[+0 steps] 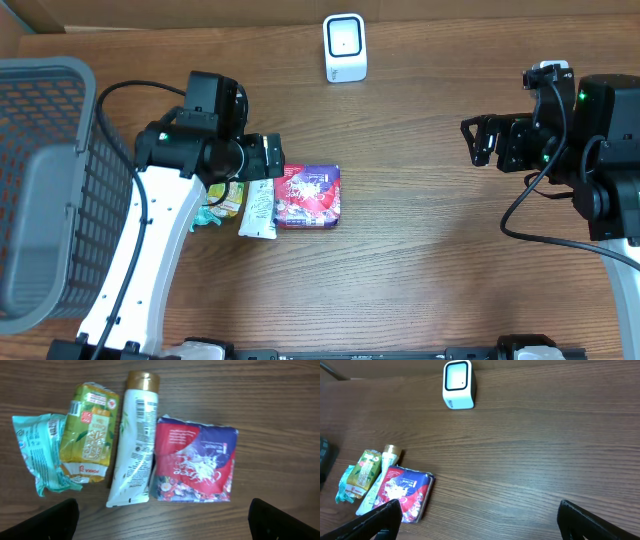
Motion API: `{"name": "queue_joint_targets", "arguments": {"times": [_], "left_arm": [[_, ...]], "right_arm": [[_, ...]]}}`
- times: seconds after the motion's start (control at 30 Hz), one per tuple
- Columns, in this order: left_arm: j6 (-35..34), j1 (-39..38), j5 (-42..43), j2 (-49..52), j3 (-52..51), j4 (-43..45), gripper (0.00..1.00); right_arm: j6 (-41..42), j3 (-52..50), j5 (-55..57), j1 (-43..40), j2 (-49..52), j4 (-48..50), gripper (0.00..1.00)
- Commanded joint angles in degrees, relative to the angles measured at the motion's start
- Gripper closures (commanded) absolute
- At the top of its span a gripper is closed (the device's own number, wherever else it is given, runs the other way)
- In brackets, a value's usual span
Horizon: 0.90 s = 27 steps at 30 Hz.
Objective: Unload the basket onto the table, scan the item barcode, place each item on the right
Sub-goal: 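Lower the carton between the green pack and tube, open gripper, then withdraw the left gripper back toward the lower left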
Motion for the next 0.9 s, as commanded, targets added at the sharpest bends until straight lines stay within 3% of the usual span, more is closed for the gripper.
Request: {"name": "queue_joint_targets", "arguments": {"times": [0.0,0.5,0.87], "left_arm": [[-4.94,-0.15,-5.14,-0.04,0.79,-0.17,0.00],[-5.46,-0.11,-17.35,-12.44,2.21,0.17,0.00],[4.28,-0.13,-17.25,-20.85,2.23,-1.75,0.00]], "right_arm": [[0.15,1.70,0.15,0.17,-0.39,0.22,0.00],[0.15,1.70,0.15,0.17,-0.39,0.24,0.00],[0.15,1.70,0.17,0.17,-0.39,0.22,0.00]]}}
